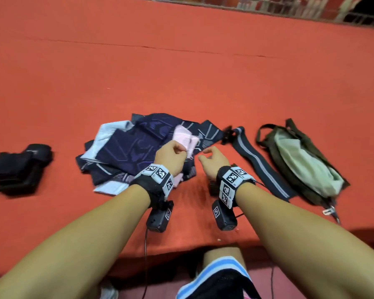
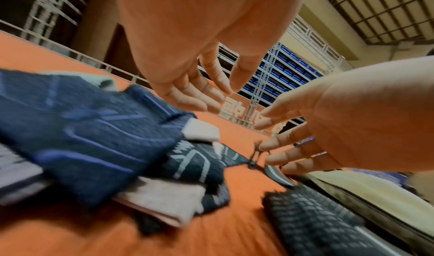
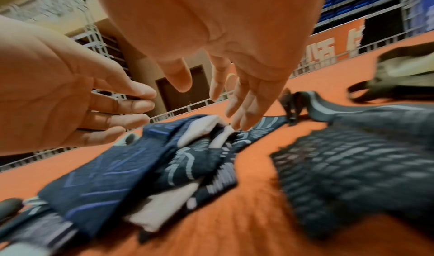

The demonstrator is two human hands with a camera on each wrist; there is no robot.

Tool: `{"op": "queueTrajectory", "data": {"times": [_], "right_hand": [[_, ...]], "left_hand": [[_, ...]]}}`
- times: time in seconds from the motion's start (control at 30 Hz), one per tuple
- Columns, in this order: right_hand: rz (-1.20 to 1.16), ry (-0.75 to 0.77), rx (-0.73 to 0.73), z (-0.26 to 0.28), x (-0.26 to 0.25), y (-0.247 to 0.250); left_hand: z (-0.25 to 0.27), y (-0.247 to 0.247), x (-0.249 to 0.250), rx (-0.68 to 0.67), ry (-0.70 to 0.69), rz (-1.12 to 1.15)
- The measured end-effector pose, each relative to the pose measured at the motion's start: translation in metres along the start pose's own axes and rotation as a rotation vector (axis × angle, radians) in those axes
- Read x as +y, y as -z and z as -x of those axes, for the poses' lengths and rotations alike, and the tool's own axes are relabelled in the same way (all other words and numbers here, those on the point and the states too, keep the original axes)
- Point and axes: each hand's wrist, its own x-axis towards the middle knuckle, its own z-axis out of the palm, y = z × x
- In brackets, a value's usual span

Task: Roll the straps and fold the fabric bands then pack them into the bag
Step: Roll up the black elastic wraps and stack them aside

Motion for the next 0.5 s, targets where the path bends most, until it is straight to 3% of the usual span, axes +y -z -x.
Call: {"op": "queueTrajectory", "data": {"times": [0.3,0.5], "right_hand": [[0.182,-0.151,0.097,0.002,0.1,0.043],[0.134,-0.198,0.037,0.001,0.123,0.039]], "left_hand": [[0.016,-0.113,-0.012,-0.288,0.096,-0.11],[0.019,-0.135,-0.028,-0.305,0.078,-0.128]]}}
